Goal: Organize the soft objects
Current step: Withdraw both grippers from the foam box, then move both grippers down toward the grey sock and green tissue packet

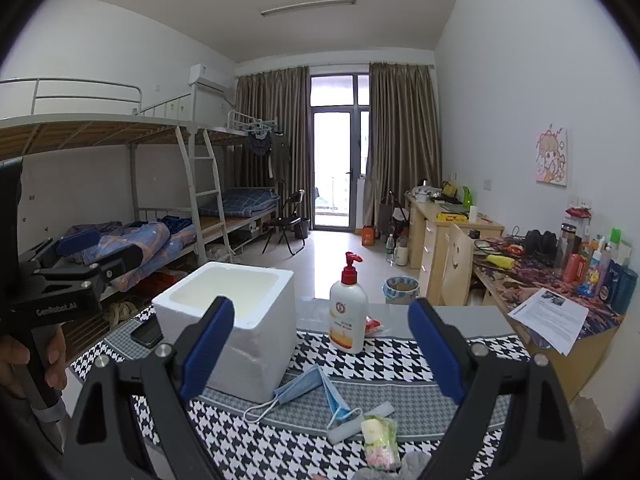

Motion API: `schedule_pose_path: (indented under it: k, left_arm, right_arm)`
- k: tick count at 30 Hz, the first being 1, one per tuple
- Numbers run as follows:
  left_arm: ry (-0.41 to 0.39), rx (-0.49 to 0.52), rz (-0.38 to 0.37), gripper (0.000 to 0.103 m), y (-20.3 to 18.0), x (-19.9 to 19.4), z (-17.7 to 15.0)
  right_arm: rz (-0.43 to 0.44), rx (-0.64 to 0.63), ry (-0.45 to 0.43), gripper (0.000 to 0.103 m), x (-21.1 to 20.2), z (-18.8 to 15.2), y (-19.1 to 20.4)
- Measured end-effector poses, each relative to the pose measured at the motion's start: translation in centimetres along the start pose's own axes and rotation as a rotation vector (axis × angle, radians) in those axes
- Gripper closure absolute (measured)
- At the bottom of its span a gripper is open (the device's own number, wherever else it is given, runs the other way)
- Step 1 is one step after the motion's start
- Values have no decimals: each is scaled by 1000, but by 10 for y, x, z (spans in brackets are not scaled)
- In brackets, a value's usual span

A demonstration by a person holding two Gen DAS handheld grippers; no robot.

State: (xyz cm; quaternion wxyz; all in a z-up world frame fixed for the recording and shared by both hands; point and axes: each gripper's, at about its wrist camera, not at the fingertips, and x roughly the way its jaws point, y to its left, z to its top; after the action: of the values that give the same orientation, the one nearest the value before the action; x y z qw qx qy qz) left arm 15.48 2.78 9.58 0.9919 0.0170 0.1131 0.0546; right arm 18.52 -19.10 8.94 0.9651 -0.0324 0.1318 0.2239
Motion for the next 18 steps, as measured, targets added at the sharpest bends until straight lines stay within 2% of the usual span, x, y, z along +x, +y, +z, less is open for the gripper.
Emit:
schedule_pose_path:
  k: [10, 13, 18]
  left_arm:
    - [-22, -16, -21, 1, -7, -29, -13]
    - [-19, -21, -29, 1, -7, -37, -21]
    - [-26, -18, -39, 1, -13, -52, -36]
  right_arm:
    - [-11, -2, -6, 11, -30, -21, 5]
    - [-13, 5, -11, 6, -35, -29, 5]
    - [-8, 20, -16, 5, -46, -43, 6]
